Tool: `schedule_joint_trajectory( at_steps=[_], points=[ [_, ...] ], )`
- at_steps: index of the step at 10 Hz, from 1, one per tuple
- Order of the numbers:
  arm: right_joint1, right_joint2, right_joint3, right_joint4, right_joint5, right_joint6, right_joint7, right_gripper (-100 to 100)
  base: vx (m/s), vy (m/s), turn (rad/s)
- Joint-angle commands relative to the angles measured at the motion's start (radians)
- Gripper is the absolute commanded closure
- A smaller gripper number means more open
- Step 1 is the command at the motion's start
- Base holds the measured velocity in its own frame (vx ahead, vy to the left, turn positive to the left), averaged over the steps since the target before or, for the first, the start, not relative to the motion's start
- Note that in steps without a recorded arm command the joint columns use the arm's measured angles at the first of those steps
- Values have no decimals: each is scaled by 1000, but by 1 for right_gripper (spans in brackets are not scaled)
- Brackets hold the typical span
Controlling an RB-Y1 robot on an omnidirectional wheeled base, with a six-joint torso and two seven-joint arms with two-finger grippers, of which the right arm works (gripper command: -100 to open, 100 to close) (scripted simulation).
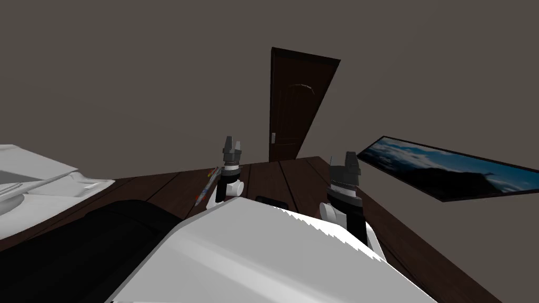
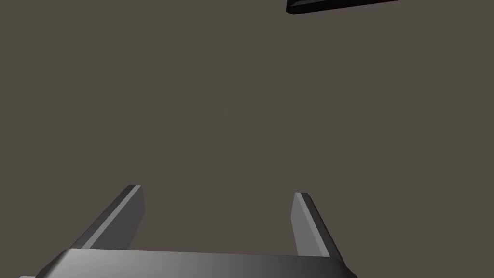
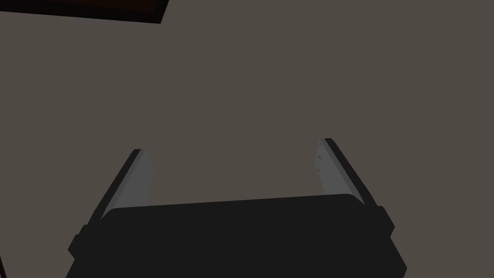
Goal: Pull the door open
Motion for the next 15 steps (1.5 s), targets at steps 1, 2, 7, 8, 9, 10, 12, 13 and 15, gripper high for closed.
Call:
schedule_joint_trajectory(
  at_steps=[1, 2, 7, 8, 9, 10, 12, 13, 15],
  points=[
    [-13, -9, -20, 34, 33, -2, 22, -100, 124, 51, 158],
    [-16, -11, -24, 41, 39, -2, 26, -100, 148, 46, 132],
    [-51, -27, -81, 134, 129, -8, 86, -100, 131, 32, 129],
    [-61, -30, -96, 161, 154, -10, 102, -100, 164, 30, 137],
    [-72, -32, -113, 189, 181, -11, 120, -100, 187, 23, 208],
    [-78, -34, -122, 203, 195, -12, 130, -100, 172, 20, 139],
    [-95, -37, -149, 249, 239, -15, 159, -100, 132, 40, 144],
    [-101, -37, -159, 265, 254, -16, 169, -100, 121, 45, 105],
    [-114, -39, -178, 297, 285, -18, 189, -100, 103, 19, 109]
  ],
)
